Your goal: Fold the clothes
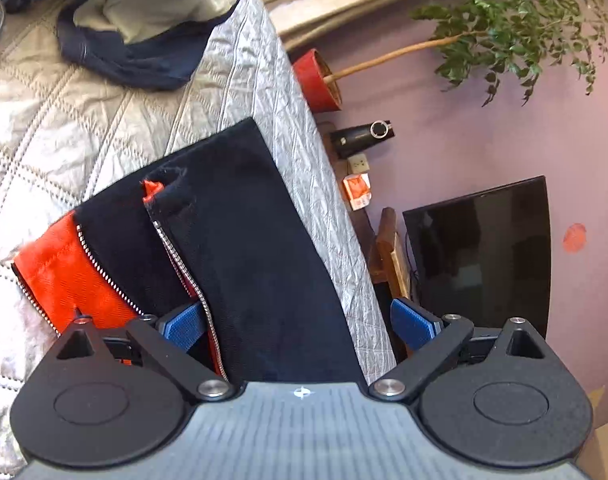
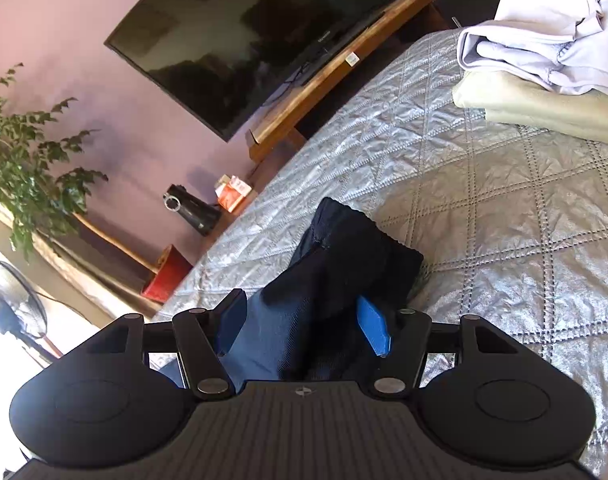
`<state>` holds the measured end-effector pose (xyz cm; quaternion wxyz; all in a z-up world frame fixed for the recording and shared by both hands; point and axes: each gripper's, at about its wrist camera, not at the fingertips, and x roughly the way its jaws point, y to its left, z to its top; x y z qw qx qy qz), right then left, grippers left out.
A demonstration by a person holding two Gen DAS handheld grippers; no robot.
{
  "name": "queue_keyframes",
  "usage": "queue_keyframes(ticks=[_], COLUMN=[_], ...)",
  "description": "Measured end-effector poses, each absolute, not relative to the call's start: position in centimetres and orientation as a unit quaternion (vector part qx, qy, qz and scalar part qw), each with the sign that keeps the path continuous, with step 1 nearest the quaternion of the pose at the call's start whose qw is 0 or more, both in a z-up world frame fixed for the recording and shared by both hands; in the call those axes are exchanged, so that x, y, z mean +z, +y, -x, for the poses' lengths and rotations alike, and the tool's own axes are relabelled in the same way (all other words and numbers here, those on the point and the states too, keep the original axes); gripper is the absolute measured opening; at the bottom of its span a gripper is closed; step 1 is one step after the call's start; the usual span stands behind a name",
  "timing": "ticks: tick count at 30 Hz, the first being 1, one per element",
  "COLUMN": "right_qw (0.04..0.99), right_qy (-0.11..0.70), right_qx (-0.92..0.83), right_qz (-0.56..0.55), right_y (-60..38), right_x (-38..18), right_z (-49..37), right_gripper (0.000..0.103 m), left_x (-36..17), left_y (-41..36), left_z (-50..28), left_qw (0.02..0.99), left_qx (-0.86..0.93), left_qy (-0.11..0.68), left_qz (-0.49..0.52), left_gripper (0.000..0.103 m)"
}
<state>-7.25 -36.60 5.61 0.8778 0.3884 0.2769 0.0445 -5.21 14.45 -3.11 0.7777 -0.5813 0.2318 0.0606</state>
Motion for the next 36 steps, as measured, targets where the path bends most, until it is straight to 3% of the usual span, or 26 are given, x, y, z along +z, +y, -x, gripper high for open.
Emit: queue_keyframes(ticks=[8, 13, 20, 22, 23, 27, 36], right_qw=[0.851, 0.835, 0.823, 0.823, 0.824, 0.823, 0.840], right_qy=[0.275, 0.261, 0.253, 0.252, 0.251, 0.259, 0.220], right_qx=[0.026, 0.030, 0.032, 0.035, 0.037, 0.036, 0.079], right_qz=[-0.447, -0.483, -0.507, -0.507, -0.506, -0.504, -0.490], right_y=[-38.4, -39.1, -39.4, -39.5, -39.5, -39.5, -39.3], right_x=[4.1, 3.2, 2.3, 2.2, 2.2, 2.0, 4.8], right_z=[7.3, 6.8, 5.9, 5.7, 5.6, 5.1, 5.1], right_gripper=[0.069, 0.069, 0.069, 0.060, 0.044, 0.021, 0.018], left_x=[-4.7, -4.6, -5.5, -5.6, -5.6, -4.8, 0.1], left_y=[14.2, 14.1, 14.2, 14.2, 14.1, 13.8, 14.7], left_z=[5.1, 5.0, 5.0, 4.9, 4.9, 5.0, 8.0], left_qw=[0.758, 0.765, 0.755, 0.753, 0.753, 0.771, 0.799], left_qx=[0.077, 0.082, 0.092, 0.087, 0.083, 0.064, 0.057], left_qy=[0.274, 0.284, 0.302, 0.304, 0.305, 0.295, 0.244], left_qz=[0.587, 0.572, 0.574, 0.577, 0.578, 0.561, 0.546], left_gripper=[0.084, 0.055, 0.027, 0.012, 0.011, 0.003, 0.002])
